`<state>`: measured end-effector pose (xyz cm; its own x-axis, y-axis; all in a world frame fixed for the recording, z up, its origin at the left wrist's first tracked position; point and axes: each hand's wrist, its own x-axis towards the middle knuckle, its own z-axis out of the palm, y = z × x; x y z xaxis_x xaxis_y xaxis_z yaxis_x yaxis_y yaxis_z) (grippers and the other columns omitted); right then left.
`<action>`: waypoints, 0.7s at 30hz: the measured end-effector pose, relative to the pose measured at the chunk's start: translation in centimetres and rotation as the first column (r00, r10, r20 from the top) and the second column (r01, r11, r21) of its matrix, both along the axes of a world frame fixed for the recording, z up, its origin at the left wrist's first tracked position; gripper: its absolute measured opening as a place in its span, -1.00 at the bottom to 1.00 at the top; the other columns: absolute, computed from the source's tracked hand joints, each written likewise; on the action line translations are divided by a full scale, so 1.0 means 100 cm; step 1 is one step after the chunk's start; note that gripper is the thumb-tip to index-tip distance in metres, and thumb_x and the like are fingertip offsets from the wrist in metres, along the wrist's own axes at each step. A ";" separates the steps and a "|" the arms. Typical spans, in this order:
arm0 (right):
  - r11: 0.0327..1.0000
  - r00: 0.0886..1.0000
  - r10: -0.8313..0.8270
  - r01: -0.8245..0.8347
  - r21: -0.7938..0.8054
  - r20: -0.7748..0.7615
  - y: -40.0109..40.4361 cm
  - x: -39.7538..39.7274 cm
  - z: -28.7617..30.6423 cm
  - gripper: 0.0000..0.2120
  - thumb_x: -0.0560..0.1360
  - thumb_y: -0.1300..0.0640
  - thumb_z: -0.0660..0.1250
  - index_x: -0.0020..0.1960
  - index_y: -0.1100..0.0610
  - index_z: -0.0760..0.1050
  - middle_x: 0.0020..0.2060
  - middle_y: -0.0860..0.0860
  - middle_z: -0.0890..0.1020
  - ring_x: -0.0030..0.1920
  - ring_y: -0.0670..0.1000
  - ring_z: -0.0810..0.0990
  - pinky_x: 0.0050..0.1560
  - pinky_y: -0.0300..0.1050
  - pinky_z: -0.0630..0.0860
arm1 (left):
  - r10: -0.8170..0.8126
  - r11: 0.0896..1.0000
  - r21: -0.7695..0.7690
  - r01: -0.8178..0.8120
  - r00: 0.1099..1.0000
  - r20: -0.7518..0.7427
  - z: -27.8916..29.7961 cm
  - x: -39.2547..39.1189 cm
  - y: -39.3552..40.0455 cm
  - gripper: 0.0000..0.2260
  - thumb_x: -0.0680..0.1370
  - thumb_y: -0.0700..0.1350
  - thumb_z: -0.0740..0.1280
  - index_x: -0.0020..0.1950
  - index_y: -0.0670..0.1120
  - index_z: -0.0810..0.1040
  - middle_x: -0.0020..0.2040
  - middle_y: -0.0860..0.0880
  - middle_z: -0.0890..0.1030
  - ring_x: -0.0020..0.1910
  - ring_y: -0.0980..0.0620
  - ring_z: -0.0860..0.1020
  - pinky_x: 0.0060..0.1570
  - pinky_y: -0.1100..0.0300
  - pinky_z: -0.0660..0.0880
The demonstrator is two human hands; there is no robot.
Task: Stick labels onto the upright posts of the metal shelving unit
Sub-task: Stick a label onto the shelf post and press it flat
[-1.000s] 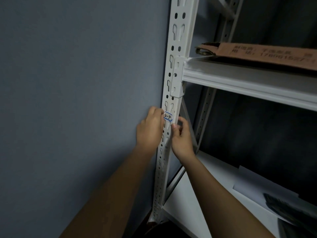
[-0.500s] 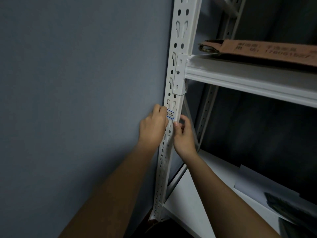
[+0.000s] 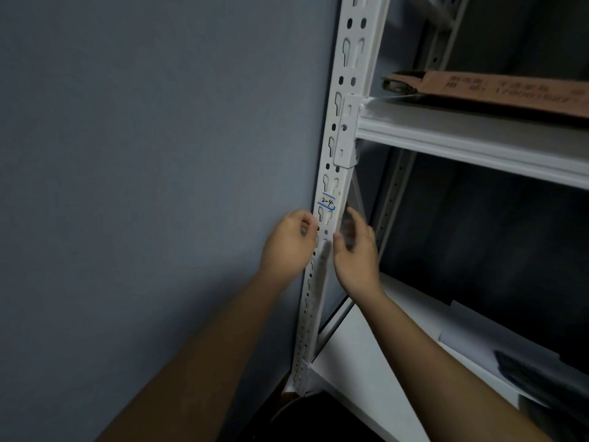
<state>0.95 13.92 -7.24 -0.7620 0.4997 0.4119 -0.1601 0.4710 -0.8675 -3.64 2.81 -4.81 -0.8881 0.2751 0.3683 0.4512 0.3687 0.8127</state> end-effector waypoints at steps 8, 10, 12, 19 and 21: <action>0.988 0.987 0.119 -0.108 0.109 -0.106 -0.018 0.044 0.014 -0.84 0.52 0.27 0.34 0.05 0.10 0.61 -0.03 0.02 0.61 -0.14 -0.32 0.54 -0.12 -0.46 0.45 | -0.234 0.966 0.185 0.183 0.923 0.305 0.013 0.036 -0.015 -0.88 0.61 -0.17 0.22 -0.12 -0.04 0.46 -0.20 0.01 0.54 -0.27 0.13 0.56 -0.36 0.25 0.52; 0.989 0.988 0.119 -0.109 0.102 -0.101 -0.021 0.052 0.019 -0.87 0.51 0.25 0.36 0.01 0.08 0.61 -0.06 0.00 0.63 -0.13 -0.30 0.55 -0.13 -0.45 0.45 | -0.244 0.962 0.198 0.187 0.915 0.322 0.017 0.044 -0.021 -0.87 0.61 -0.18 0.21 -0.12 -0.05 0.47 -0.16 -0.01 0.55 -0.25 0.13 0.57 -0.34 0.25 0.52; 0.992 0.990 0.114 -0.109 0.065 -0.088 -0.024 0.061 0.021 -0.90 0.50 0.21 0.38 0.00 0.09 0.62 -0.09 -0.02 0.64 -0.13 -0.26 0.57 -0.09 -0.40 0.48 | -0.255 0.960 0.201 0.196 0.910 0.328 0.021 0.053 -0.026 -0.88 0.61 -0.16 0.21 -0.11 -0.05 0.47 -0.10 -0.03 0.56 -0.22 0.11 0.58 -0.36 0.28 0.51; 0.992 0.987 0.125 -0.122 0.032 -0.098 -0.034 0.087 0.026 -0.92 0.49 0.23 0.40 -0.06 0.09 0.64 -0.18 -0.08 0.67 -0.10 -0.07 0.63 0.03 -0.04 0.59 | -0.289 0.951 0.212 0.225 0.892 0.347 0.031 0.081 -0.046 -0.92 0.59 -0.15 0.25 -0.01 -0.13 0.52 -0.04 -0.09 0.60 -0.12 0.06 0.61 -0.42 0.38 0.46; 0.989 0.989 0.116 -0.107 0.099 -0.094 -0.034 0.094 0.028 -0.91 0.50 0.21 0.39 -0.05 0.09 0.65 -0.16 -0.07 0.67 -0.09 -0.10 0.62 0.02 -0.12 0.57 | -0.303 0.946 0.227 0.232 0.883 0.360 0.035 0.087 -0.051 -0.93 0.58 -0.16 0.28 -0.07 -0.10 0.55 -0.06 -0.08 0.63 -0.12 0.07 0.62 -0.41 0.38 0.47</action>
